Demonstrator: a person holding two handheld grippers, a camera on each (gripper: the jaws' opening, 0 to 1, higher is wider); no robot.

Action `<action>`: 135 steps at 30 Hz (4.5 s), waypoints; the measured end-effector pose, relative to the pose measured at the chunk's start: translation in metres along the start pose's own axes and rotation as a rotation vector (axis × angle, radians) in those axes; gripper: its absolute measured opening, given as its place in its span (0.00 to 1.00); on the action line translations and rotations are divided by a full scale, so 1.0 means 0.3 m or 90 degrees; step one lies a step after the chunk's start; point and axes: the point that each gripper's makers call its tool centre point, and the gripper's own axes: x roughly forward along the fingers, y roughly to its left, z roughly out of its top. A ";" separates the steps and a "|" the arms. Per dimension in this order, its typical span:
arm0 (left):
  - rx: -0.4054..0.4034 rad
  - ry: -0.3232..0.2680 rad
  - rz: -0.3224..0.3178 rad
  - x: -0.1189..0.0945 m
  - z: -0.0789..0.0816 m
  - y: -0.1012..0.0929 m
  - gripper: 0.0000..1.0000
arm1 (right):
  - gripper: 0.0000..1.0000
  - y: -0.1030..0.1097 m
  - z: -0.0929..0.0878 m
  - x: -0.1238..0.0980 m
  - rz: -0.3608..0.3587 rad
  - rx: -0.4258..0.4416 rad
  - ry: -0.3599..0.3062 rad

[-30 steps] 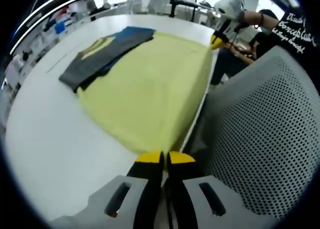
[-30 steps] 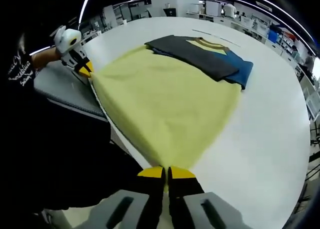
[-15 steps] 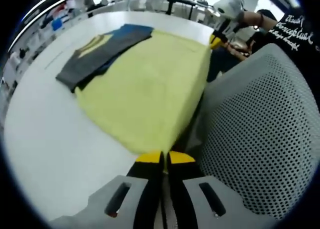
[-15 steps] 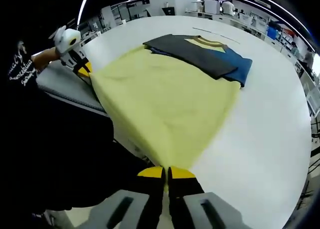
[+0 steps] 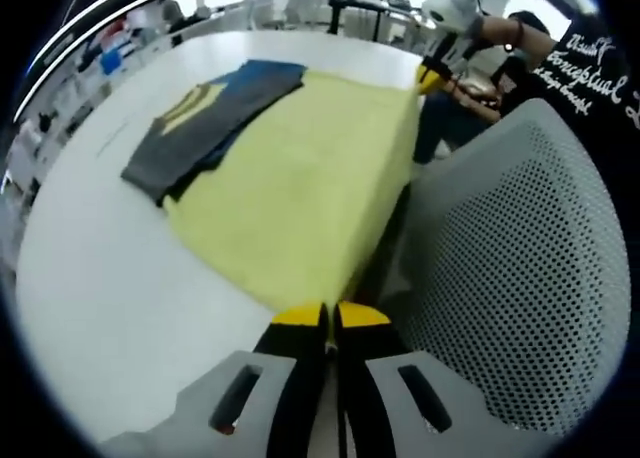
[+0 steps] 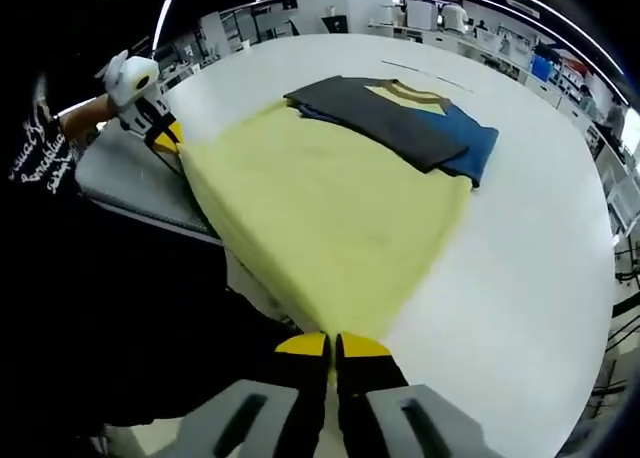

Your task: Fold the garment on the visible template until the final outline fits inside the template.

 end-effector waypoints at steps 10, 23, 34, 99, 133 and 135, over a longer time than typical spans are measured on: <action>0.000 -0.006 0.007 -0.061 0.063 0.042 0.00 | 0.00 -0.044 0.097 -0.071 -0.023 -0.001 -0.031; -0.022 -0.052 0.029 -0.108 0.144 0.142 0.00 | 0.00 -0.092 0.203 -0.114 -0.032 -0.011 -0.059; -0.026 -0.071 0.056 -0.127 0.193 0.214 0.00 | 0.00 -0.151 0.309 -0.138 -0.053 -0.040 -0.068; -0.152 -0.218 0.278 -0.111 0.536 0.873 0.00 | 0.00 -0.583 0.813 -0.066 -0.148 -0.002 -0.211; -0.231 -0.156 0.270 0.234 0.431 1.073 0.00 | 0.00 -0.806 0.800 0.314 -0.185 0.016 -0.105; -0.236 -0.156 0.268 0.243 0.429 1.077 0.00 | 0.00 -0.813 0.788 0.326 -0.181 0.024 -0.095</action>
